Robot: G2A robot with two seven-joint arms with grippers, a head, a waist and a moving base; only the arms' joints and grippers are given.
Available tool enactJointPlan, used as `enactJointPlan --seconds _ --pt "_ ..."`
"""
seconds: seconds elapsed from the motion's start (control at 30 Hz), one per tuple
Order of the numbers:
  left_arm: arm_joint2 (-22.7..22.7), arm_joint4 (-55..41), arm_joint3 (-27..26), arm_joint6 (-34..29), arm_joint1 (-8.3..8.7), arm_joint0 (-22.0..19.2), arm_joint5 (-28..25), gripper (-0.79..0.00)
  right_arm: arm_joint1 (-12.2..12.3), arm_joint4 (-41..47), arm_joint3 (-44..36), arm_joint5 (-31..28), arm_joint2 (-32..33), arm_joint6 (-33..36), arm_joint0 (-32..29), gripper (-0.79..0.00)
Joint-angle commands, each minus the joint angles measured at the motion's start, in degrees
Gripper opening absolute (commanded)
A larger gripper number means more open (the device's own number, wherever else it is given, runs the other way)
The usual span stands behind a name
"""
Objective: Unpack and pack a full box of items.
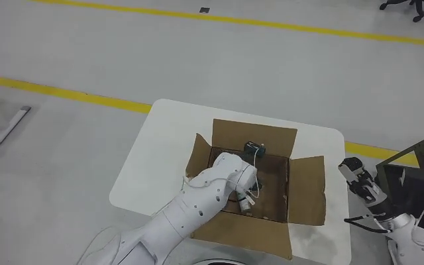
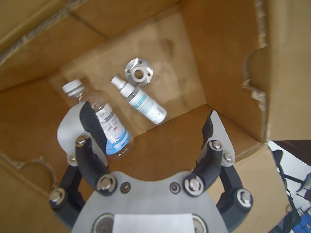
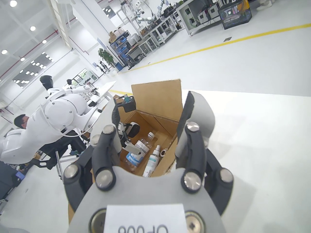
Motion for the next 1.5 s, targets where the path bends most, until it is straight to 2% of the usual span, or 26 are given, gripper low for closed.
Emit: enactJointPlan --seconds 0.0,0.13,0.27,0.73,0.77,0.97,1.47 --pt "0.11 1.32 0.94 -3.35 -0.03 0.06 2.4 0.0 -0.24 -2.77 -1.41 0.56 -0.16 -1.43 -0.76 -0.785" --pt "-0.44 1.32 2.63 -5.95 -0.13 0.48 4.27 0.0 -0.6 -4.91 -2.52 0.67 -1.1 -3.0 -1.48 -0.785" --pt "-1.7 -0.07 4.32 -4.11 -0.16 1.68 4.3 0.0 -0.8 -5.37 -2.43 0.13 -1.79 -3.25 -1.38 -0.785" --pt "-1.74 0.02 4.45 -3.68 -0.14 1.87 4.34 0.0 -0.88 -5.01 -2.03 -0.15 -2.26 -2.74 -1.09 -0.785" --pt "-1.72 0.93 5.03 -2.31 -0.05 2.51 4.63 0.0 -0.89 -5.07 -2.06 0.08 -2.27 -2.77 -1.03 -0.785" --pt "-0.99 3.56 8.28 -3.91 -0.59 2.37 7.77 0.0 -1.22 -8.23 -3.32 1.77 -2.94 -3.8 -1.01 -0.785" --pt "-0.63 4.04 17.3 -0.64 -2.66 0.76 6.15 0.0 -1.86 -11.98 -3.87 2.51 -3.72 -5.56 -1.43 -0.785"
